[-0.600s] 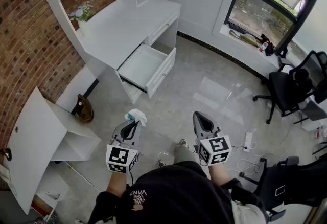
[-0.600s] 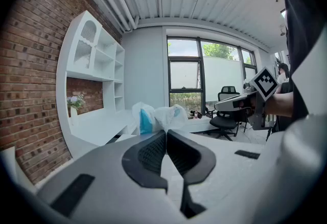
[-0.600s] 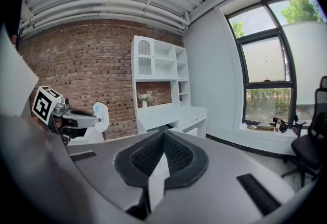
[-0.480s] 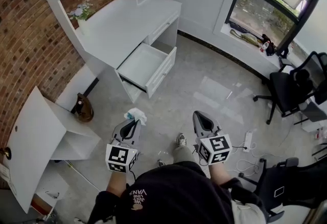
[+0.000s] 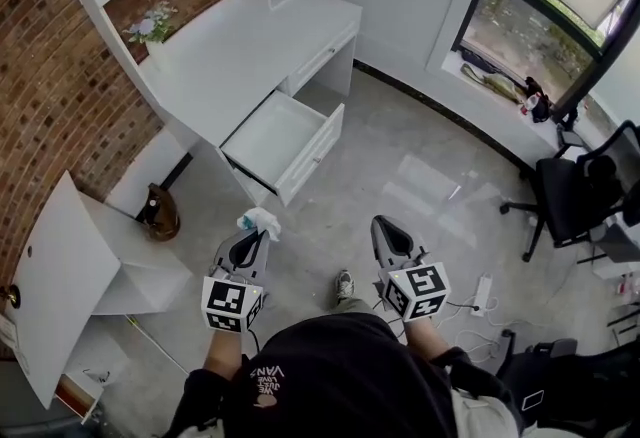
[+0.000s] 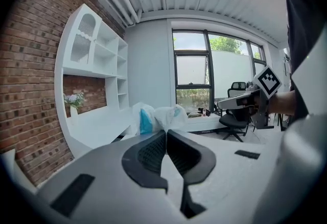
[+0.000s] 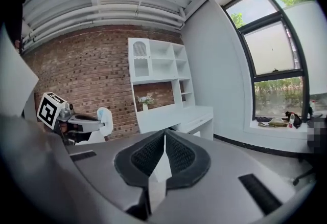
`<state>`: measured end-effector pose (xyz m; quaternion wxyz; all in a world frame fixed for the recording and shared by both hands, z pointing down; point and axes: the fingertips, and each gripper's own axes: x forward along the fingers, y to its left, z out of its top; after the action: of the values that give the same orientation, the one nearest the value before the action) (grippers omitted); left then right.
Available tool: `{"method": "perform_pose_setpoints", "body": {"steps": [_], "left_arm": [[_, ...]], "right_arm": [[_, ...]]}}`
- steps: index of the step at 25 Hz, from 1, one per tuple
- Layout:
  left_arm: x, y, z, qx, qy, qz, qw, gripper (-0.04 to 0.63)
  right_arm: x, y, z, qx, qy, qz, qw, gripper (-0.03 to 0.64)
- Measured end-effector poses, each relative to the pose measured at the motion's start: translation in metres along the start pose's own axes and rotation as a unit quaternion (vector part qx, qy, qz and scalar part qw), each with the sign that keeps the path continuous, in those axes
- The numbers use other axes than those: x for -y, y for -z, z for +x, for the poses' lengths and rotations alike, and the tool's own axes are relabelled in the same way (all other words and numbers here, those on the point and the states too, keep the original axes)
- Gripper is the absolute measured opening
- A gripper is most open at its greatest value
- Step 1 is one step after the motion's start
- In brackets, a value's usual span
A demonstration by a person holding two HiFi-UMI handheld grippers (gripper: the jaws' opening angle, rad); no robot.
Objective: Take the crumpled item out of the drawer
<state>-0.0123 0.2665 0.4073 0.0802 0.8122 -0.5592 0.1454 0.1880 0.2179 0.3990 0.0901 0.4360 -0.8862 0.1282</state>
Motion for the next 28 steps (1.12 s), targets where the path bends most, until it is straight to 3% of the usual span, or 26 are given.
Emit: {"method": "perform_pose_setpoints", "body": {"steps": [15,22,28], "left_arm": [[-0.018,-0.024,0.121,-0.011,-0.075,-0.033,0.9966,0.011],[-0.062,-0.018,0.154,-0.029,-0.08,-0.041,0.9956,0.011],[-0.117,-0.013,0.201,-0.04,-0.047,-0.041,0.9973,0.011]], "right_arm": [[0.095,-0.039,0.099,-0.01,-0.09,-0.025,0.996,0.002],[0.104,-0.043,0.147,-0.026,-0.089,-0.02,0.995,0.002],[0.106,-0.052,0.197,-0.026,-0.047,-0.013,0.998,0.002]]}}
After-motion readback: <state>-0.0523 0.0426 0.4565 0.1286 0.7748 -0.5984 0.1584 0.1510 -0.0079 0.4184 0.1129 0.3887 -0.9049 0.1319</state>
